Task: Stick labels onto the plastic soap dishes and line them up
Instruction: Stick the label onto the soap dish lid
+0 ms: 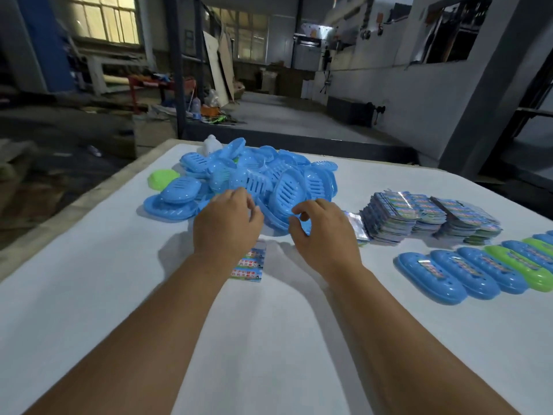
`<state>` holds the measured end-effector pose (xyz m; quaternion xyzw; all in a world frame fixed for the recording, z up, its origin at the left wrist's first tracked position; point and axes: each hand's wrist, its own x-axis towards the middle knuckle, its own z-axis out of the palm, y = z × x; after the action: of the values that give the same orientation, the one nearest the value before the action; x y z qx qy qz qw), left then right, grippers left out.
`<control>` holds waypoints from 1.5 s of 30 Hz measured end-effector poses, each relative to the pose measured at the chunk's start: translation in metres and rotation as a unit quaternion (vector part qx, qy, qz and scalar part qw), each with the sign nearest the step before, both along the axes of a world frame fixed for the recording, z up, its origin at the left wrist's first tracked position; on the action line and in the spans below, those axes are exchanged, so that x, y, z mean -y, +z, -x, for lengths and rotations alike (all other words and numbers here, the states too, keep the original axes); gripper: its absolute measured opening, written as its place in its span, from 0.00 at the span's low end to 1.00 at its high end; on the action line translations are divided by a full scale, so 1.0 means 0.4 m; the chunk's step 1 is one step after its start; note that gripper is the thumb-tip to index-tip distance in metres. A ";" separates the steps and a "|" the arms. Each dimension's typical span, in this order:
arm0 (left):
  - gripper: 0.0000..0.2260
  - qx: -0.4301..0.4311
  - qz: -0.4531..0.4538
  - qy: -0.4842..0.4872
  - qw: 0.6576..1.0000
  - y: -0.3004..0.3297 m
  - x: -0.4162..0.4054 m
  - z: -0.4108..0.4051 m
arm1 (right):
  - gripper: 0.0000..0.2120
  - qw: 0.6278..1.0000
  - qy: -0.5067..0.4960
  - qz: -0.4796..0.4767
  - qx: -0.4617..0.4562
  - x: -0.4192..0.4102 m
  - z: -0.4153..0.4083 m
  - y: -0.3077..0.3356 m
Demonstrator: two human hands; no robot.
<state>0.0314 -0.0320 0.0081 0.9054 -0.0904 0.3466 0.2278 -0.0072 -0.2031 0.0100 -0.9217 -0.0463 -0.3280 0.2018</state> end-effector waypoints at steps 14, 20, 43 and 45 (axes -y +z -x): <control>0.07 -0.075 -0.099 0.092 0.988 0.001 -0.081 -0.027 | 0.05 0.995 0.044 -0.087 0.006 0.033 -0.002 -0.027; 0.09 0.043 0.011 0.078 0.996 0.033 -0.072 -0.007 | 0.06 0.994 0.045 -0.104 0.007 0.042 -0.002 -0.027; 0.19 -0.276 0.297 -0.152 0.901 0.029 -0.008 0.011 | 0.33 0.973 0.151 -0.016 -0.176 0.099 0.043 0.021; 0.18 -0.235 0.195 -0.061 0.950 0.031 -0.028 0.005 | 0.32 0.963 0.144 -0.001 -0.227 0.111 0.051 0.017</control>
<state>0.0296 -0.0207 0.0205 0.8920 -0.0206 0.1203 0.4353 -0.0274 -0.2474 0.0168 -0.9554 -0.1314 -0.0778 0.2529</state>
